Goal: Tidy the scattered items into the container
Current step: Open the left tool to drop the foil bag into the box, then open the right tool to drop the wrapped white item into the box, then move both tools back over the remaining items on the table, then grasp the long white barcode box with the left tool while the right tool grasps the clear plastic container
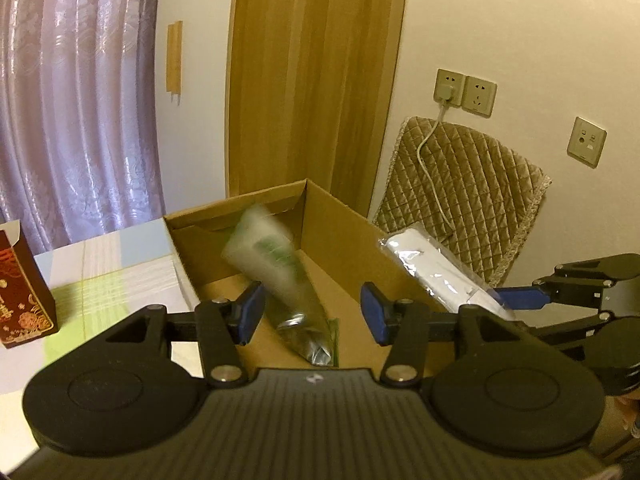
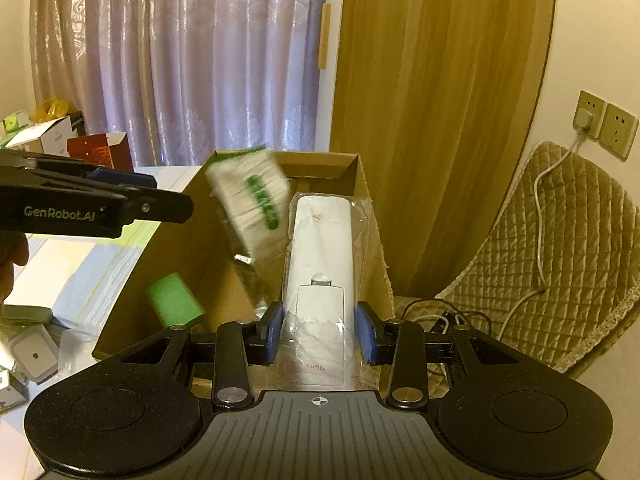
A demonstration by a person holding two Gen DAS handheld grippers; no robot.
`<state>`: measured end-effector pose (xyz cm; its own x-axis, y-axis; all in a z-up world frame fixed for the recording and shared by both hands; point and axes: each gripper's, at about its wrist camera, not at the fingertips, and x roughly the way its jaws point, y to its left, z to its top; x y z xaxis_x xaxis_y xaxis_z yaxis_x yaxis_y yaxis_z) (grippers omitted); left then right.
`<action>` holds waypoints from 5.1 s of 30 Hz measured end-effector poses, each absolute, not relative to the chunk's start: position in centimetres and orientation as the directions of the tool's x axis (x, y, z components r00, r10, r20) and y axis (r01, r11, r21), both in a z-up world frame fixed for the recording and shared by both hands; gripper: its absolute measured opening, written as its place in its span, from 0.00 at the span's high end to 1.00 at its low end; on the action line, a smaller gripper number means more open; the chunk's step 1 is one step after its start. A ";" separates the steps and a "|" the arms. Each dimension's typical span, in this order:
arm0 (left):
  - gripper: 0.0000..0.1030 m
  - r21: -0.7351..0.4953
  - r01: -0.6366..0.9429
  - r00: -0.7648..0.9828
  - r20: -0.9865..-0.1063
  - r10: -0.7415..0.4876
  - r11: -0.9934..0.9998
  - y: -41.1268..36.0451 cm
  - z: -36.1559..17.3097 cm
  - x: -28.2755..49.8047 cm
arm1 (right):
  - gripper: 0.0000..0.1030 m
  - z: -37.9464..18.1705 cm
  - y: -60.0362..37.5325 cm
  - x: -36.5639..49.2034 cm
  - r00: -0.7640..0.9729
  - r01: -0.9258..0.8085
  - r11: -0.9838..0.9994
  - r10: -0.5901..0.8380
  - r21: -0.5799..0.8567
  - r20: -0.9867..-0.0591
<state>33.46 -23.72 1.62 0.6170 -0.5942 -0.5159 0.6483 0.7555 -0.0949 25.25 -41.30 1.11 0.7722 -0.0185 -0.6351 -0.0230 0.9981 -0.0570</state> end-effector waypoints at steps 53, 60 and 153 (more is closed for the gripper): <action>0.48 -0.082 0.606 0.626 -0.565 -0.538 0.791 -19.2 1.5 31.1 | 0.39 0.1 -40.7 26.7 0.759 0.015 0.999 0.007 0.029 -0.651; 0.34 -0.086 0.551 0.648 -0.583 -0.490 0.830 -15.7 2.1 28.3 | 0.14 1.5 -38.8 24.0 0.772 -0.013 1.000 0.021 0.017 -0.636; 0.72 -0.009 0.615 0.424 -0.839 -0.341 0.788 1.6 -11.2 19.6 | 0.00 -10.3 -20.3 23.9 0.558 -0.316 0.943 0.275 0.106 -0.783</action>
<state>19.63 1.57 -11.24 0.4241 -0.3405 -0.8392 0.6151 0.7884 -0.0091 23.94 -20.35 -10.33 0.5580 0.2751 -0.7829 -0.3162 0.9428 0.1059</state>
